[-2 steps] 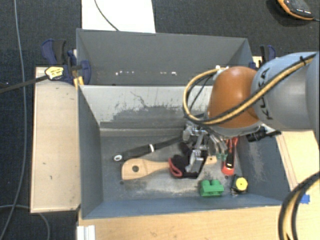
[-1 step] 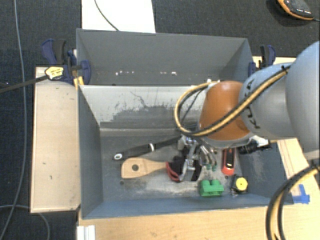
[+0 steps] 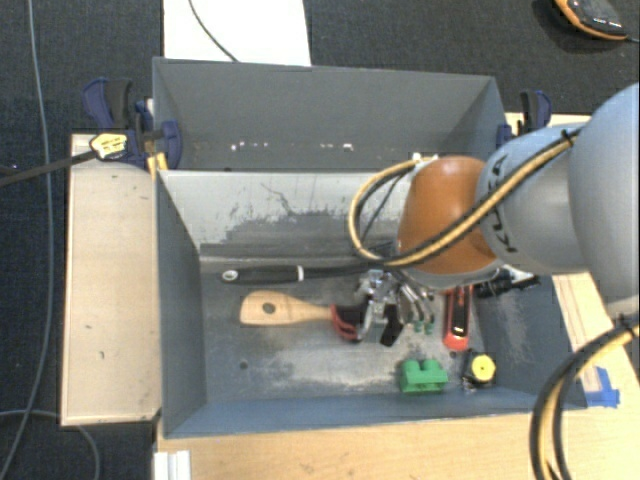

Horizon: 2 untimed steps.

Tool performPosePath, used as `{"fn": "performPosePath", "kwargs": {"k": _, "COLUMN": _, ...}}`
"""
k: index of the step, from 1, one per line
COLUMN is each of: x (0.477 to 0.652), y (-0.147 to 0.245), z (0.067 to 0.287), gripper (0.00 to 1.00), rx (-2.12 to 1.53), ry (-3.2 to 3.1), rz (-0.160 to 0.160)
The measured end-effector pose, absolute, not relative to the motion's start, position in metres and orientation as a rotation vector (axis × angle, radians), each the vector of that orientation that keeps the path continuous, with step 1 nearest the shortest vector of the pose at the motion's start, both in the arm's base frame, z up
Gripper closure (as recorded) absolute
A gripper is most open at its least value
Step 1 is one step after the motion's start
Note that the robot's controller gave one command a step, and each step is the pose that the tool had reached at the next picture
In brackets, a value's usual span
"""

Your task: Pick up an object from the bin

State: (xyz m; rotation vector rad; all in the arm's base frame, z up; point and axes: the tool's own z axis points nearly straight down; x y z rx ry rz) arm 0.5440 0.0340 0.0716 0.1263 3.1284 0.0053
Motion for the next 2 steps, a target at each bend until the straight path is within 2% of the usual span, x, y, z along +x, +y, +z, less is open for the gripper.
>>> {"fn": "performPosePath", "kwargs": {"k": 1, "x": 0.544, "y": 0.034, "z": 0.072, "gripper": 1.00, "rx": 0.128, "ry": 3.128, "rz": 0.006}}
{"fn": "performPosePath", "kwargs": {"k": 2, "x": 0.541, "y": 0.036, "z": 0.200, "gripper": 1.00, "rx": 0.146, "ry": 3.123, "rz": 0.007}}
